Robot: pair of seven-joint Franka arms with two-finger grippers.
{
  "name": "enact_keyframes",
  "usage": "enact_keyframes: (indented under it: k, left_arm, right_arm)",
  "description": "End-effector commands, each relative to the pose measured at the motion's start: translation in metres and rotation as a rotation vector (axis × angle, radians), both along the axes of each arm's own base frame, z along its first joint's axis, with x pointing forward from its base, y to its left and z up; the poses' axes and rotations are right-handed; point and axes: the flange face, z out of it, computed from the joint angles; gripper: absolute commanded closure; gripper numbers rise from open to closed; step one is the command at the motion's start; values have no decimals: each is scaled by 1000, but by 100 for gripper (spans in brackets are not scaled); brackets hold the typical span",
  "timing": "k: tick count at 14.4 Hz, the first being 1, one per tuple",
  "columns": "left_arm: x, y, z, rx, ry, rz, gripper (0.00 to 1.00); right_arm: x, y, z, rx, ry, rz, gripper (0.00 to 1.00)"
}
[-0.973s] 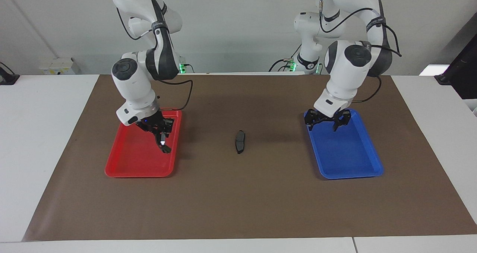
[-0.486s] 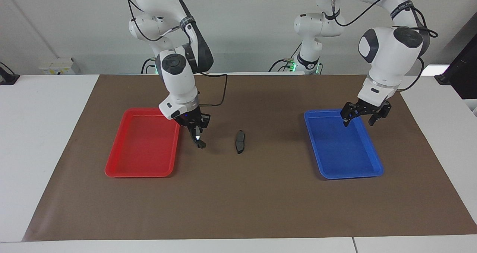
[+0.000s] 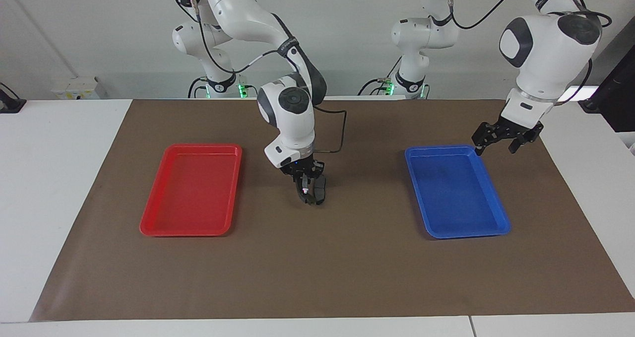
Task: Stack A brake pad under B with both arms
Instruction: 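Set the dark pad mid-table while the right gripper lifts the curved pad, then return the left gripper to rest while the right gripper carries the curved pad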
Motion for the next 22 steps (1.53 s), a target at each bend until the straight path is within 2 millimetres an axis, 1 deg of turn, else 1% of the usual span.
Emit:
enact_keyframes:
  k: [1,2,6,7,8,10,14,16,20,22]
  left_arm:
    - [-4,14,18,8,26,-20,1]
    - [-5,14,21,8,32,-18,1]
    - [-10,35,27,8,58,-25,1]
    - [-13,42,29,8,66,-21,1]
    - [-18,44,31,7,70,-25,1]
    - [-21,46,33,6,71,-24,1]
    - [-20,46,30,6,70,-23,1]
    - [-20,44,30,6,69,-23,1]
    - [-20,43,30,6,70,-21,1]
    - [-20,39,32,6,72,-30,1]
  right_arm:
    - [7,5,-1,12,-18,-14,100]
    - [3,16,-6,16,-26,4,100]
    - [0,20,-9,17,-33,16,100]
    - [-1,20,-12,18,-36,17,100]
    - [-2,20,-15,16,-34,20,100]
    - [-5,18,-22,11,-26,24,100]
    - [-5,19,-22,15,-33,24,100]
    - [-6,21,-27,12,-29,24,100]
    - [-5,22,-26,21,-43,18,100]
    - [-5,23,-26,26,-47,19,99]
